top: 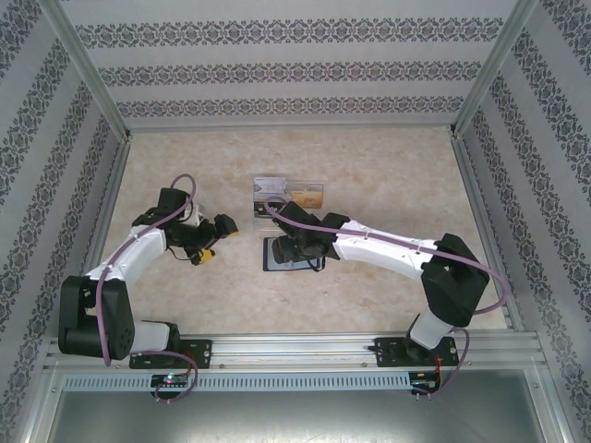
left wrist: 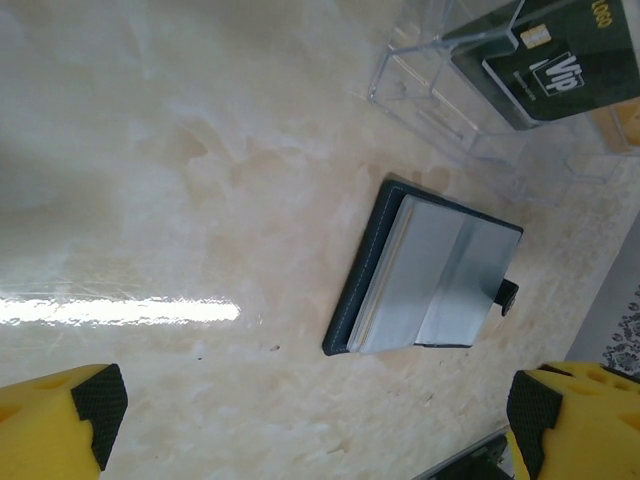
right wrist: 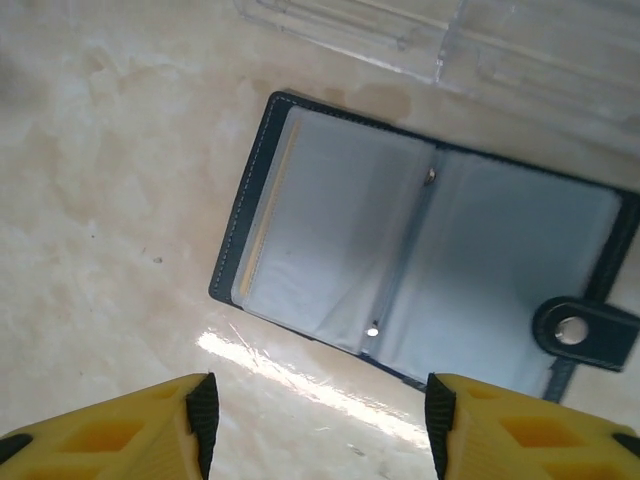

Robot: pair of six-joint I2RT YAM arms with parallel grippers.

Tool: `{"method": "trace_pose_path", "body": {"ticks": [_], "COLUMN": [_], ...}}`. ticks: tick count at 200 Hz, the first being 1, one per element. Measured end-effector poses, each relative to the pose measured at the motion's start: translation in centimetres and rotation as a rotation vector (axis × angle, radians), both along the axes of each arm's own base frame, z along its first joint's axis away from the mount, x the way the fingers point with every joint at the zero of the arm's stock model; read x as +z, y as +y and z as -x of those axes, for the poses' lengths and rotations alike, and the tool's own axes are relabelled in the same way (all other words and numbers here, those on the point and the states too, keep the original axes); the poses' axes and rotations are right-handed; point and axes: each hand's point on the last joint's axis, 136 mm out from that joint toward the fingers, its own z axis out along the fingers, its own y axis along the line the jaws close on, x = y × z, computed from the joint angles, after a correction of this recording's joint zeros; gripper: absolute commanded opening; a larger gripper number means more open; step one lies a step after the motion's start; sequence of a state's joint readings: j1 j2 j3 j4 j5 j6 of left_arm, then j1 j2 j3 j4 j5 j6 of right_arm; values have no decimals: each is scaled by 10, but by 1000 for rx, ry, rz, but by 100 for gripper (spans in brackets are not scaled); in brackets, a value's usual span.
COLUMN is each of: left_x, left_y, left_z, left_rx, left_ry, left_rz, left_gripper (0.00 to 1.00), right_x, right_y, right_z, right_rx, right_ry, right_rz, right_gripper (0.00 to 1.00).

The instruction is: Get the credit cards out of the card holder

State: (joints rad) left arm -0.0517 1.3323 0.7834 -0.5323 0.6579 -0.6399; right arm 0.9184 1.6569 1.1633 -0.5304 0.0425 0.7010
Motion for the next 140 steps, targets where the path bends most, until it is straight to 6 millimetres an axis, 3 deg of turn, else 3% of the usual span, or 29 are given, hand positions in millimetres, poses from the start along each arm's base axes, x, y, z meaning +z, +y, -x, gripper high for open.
{"method": "trace_pose_path", "body": {"ticks": [50, 140], "left_x": [0, 0], "left_y": [-17, -66], "left_z": [-1, -2], "left_rx": [-32, -110], "left_ry": [-18, -45], "left_rz": [-1, 44], "left_gripper": [100, 76], "right_x": [-42, -72], "right_y": [1, -9], "right_z": [-7, -10], "right_rx": [-90, -112], "right_ry": [91, 150], "right_rz": [21, 67], "right_gripper": [53, 36]}}
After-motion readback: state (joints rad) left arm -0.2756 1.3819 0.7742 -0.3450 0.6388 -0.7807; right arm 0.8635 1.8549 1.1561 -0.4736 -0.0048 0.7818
